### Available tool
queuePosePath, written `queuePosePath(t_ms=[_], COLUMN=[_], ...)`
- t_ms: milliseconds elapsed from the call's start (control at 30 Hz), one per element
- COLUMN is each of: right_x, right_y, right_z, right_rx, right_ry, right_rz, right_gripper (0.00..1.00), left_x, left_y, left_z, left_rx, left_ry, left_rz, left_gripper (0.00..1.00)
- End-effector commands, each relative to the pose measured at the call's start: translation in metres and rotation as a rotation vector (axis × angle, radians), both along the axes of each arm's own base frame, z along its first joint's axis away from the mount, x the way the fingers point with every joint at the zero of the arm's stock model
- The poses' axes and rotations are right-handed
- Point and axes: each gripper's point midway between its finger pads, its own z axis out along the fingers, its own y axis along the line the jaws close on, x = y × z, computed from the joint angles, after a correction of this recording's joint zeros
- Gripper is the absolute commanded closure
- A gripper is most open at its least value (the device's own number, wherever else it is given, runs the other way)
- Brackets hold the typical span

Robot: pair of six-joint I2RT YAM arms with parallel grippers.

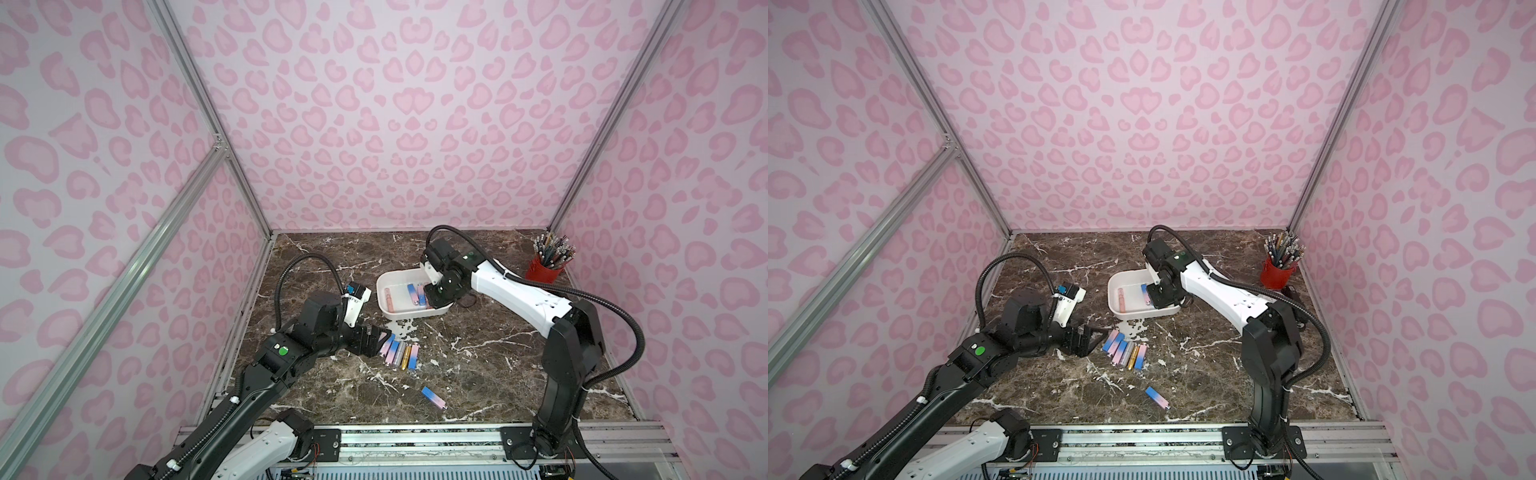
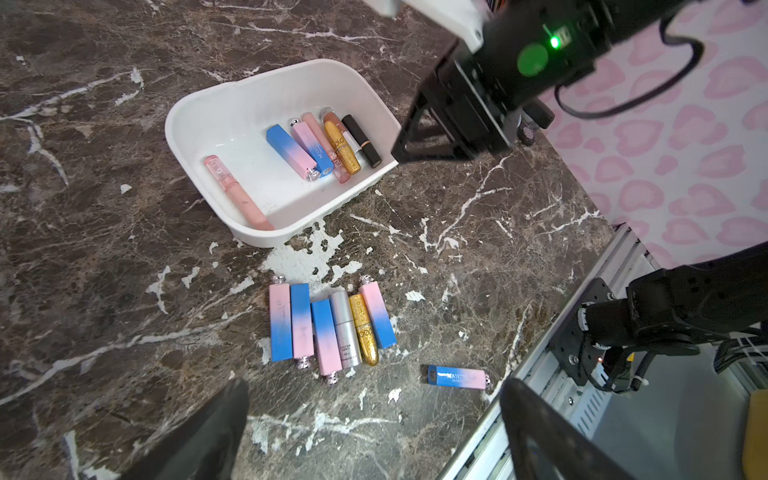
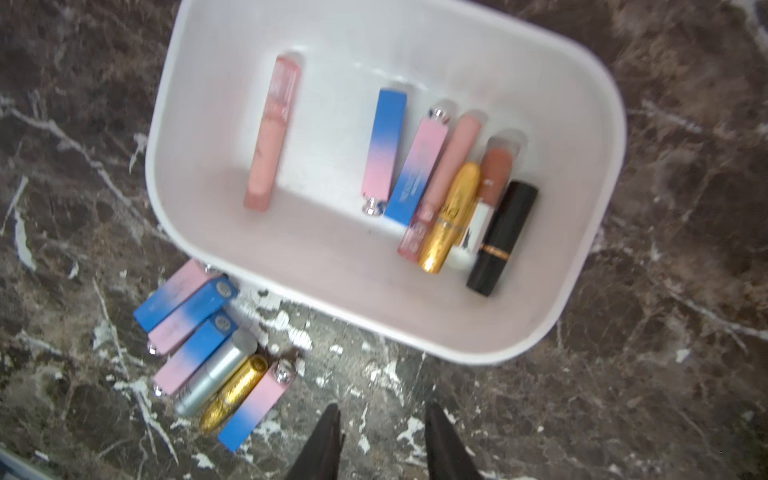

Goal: Put the lipstick into the storage box
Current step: Place the lipstick in the storage box, then pick up the lipstick at the center of the board.

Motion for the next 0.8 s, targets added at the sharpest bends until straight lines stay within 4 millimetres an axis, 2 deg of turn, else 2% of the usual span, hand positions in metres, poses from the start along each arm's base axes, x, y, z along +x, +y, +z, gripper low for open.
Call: queuePosePath(t_ms=[0,167,367,567,767], right_x=[-0.04,-0.104,-0.155,-0.182,-0.194], right_y=[-0.006,-0.003,0.012,0.025,0.028], right_z=[-0.018,-0.041,-0.056,-0.071,-0.092], right_rx=[-0.019,-0.004,0.012,0.016,-0.004], right_ry=[0.034,0.079,0.083,0.094,0.11], right_rz=[-0.021,-0.01,0.023,0.05,0.072], right_gripper=[0.63,0.63,0.63,0.63,0.63], left_x=[-0.006,-0.015,-0.03,-0.042,-0.048], left_y=[-0.002,0.004,0.006,-0.001,-0.001], left_z=[0.003,-0.004,-0.018,-0.011,-0.004], left_rx=[-0.057,-0.051,-0.07,-0.121,-0.112], left_ry=[0.011,0.028,0.081,0.098,0.094], left_rz=[0.004,0.008,-0.002,-0.042,-0.064], left_gripper=[0.03,0.03,0.03,0.03,0.03])
